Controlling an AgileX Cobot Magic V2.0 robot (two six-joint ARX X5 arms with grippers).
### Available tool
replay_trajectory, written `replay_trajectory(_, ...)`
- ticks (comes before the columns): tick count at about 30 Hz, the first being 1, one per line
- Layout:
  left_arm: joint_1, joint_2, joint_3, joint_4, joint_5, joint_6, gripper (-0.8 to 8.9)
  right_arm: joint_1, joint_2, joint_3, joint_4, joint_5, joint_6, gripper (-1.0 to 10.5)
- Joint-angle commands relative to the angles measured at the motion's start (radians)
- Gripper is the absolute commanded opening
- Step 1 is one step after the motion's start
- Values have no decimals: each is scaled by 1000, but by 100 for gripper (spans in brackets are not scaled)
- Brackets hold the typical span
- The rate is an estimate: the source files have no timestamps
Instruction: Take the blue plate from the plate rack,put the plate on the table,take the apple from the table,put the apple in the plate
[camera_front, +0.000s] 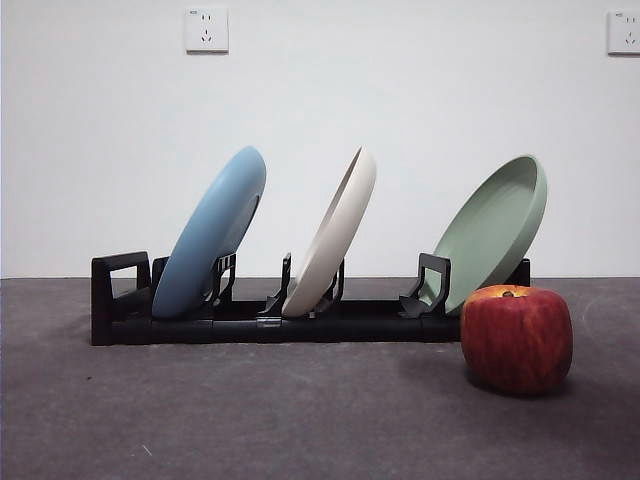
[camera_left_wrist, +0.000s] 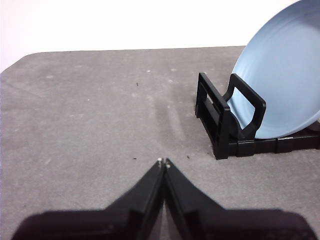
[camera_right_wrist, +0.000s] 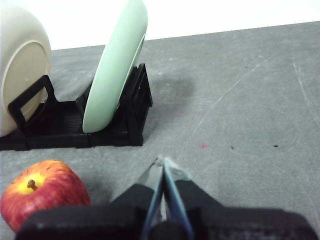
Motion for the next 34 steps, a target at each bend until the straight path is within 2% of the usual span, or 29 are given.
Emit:
replay_trajectory(1,4,-3,-11,-2,3,-10,-1,0,-2,-12,-8,3,6,1)
replay_trajectory(10,4,-3,-11,-2,12,-13,-1,0,-2,-12,-8,2,7,1)
replay_trajectory(11,4,-3,-11,0,14,-14,-1,0,-2,-11,-8,2,29,1)
replay_trajectory(12,4,-3,-11,2,15,-15,-1,0,-2,-11,-8,1,84,0)
replay_trajectory(14,3,-3,-11,25,60,-76,-5,0,-2,-1,-8,-5,214,-3)
replay_trajectory(15,3,-3,-11,65,95,-130,-8,0,-2,14,-8,-5,247,-9)
replay_trajectory(17,3,-2,-7,127,123,-263,-8,0,3,57,-8,-5,259,-11)
replay_trajectory(19,3,16,19,128,124,-331,-7,0,29,114,-9,-5,258,-11)
replay_trajectory(27,3,311,288,127,162,-331,-7,0,381,451,-63,-17,245,-11)
replay_trajectory(34,2,652,576,71,365,-272,-8,0,666,669,-153,-174,149,-10)
